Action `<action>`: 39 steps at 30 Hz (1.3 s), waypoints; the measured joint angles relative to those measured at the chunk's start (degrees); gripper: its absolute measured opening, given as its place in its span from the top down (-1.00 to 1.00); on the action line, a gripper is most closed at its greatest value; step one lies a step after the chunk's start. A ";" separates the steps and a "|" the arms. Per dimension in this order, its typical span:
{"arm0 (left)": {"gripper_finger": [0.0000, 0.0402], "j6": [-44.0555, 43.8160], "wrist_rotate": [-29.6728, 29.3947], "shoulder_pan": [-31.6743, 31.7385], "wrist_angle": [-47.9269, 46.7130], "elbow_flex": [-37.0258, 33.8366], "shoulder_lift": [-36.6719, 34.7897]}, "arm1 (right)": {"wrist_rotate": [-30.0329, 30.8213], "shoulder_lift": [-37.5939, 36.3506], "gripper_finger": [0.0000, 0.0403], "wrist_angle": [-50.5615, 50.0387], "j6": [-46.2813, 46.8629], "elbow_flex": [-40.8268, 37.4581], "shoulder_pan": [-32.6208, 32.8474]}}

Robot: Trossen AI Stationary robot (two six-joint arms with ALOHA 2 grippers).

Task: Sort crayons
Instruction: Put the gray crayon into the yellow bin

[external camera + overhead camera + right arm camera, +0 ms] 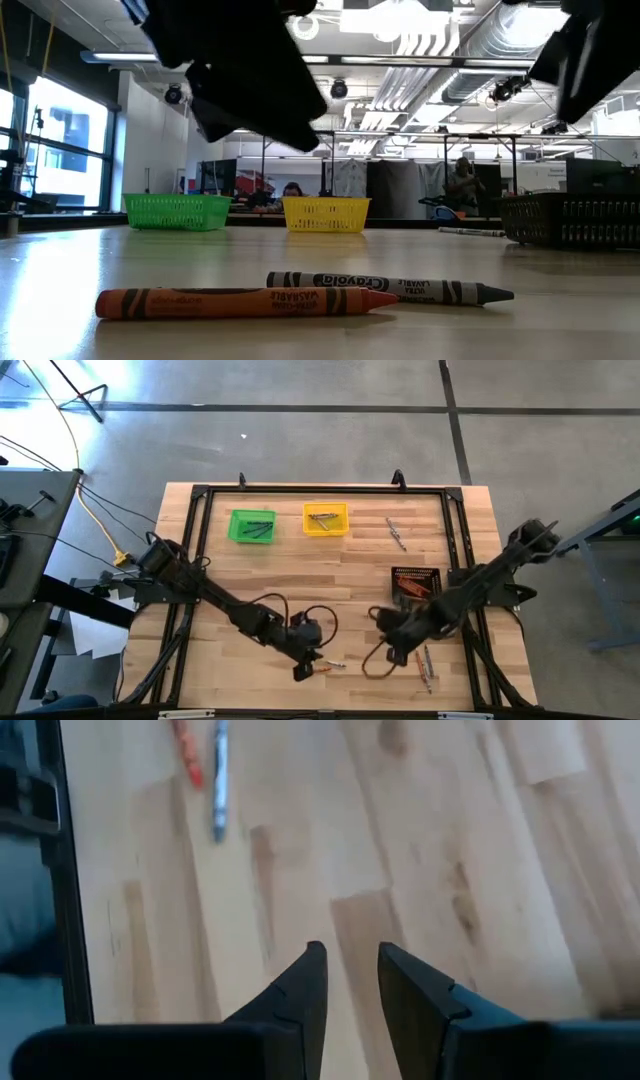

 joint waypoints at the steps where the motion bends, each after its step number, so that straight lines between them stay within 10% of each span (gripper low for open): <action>1: 0.42 -0.48 -0.35 -0.31 0.31 -0.02 0.41 | -0.05 1.39 0.57 -1.91 -0.36 1.82 0.72; 9: 0.42 -0.20 -1.86 -2.22 0.53 5.35 7.89 | 0.46 7.79 0.57 -14.59 -0.73 12.01 4.99; 39: 0.42 14.08 3.10 0.47 -5.13 11.88 14.43 | 2.89 8.19 0.57 -16.47 0.92 12.18 6.14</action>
